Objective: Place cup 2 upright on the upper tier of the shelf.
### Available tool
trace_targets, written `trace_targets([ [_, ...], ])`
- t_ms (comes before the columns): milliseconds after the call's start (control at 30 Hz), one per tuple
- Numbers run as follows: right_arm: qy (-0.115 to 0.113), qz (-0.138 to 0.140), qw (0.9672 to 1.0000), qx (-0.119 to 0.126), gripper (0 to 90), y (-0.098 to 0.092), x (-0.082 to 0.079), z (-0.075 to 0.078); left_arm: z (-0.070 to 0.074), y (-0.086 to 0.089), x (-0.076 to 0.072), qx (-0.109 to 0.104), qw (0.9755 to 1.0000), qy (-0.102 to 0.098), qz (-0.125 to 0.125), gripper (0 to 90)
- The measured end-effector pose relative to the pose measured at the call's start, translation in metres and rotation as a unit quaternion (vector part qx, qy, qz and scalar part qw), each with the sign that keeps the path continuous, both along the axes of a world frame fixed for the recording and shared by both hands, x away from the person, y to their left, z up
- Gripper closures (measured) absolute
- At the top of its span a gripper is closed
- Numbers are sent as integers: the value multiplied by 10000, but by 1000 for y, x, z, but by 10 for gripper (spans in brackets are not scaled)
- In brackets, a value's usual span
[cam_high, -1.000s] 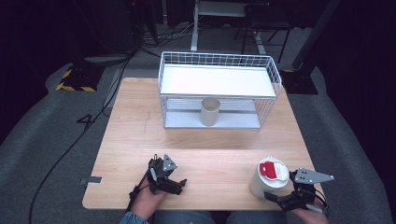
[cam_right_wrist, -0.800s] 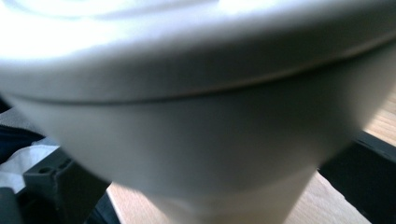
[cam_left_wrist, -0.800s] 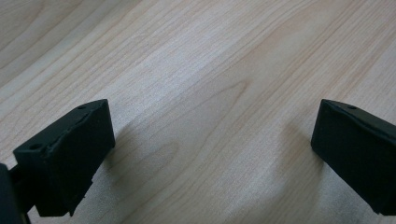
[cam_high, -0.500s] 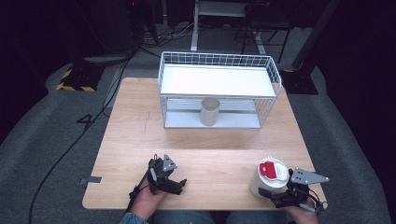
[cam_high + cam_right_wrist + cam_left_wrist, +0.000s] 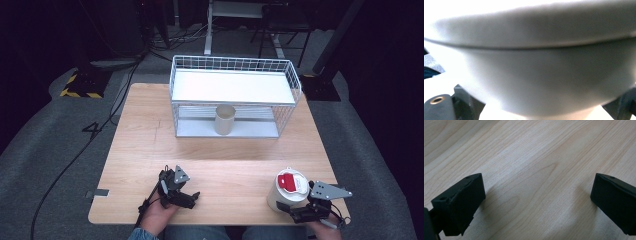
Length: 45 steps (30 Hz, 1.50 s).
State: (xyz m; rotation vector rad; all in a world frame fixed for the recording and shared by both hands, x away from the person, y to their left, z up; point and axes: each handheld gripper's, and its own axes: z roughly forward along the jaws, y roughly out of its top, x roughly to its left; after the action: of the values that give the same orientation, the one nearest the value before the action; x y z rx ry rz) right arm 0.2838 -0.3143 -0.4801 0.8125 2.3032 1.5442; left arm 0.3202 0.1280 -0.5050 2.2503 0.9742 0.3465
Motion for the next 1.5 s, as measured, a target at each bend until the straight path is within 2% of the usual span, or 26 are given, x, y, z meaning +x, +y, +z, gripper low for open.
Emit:
trace_targets([
  [133, -26, -4, 9999, -122, 107, 1, -1, 2, 0, 0, 0, 1, 10000, 1, 0, 1],
  [267, 43, -43, 9998, -185, 109, 2, -1, 4, 0, 0, 0, -2, 10000, 4, 3, 1],
  [333, 95, -35, 9999, -135, 110, 2, -1, 5, 0, 0, 0, -1, 10000, 4, 2, 1],
  [733, -90, 0, 9999, 43, 114, 6, 1, 17, 0, 0, -1, -10, 10000, -1, 21, 2],
  [1067, -203, 41, 9997, 97, 114, 11, 11, 39, 0, 0, -1, -8, 10000, -2, 18, 2],
  [1500, -372, 32, 9993, 34, 115, 17, 24, 70, 0, 0, -1, -5, 10000, -1, 15, 2],
])
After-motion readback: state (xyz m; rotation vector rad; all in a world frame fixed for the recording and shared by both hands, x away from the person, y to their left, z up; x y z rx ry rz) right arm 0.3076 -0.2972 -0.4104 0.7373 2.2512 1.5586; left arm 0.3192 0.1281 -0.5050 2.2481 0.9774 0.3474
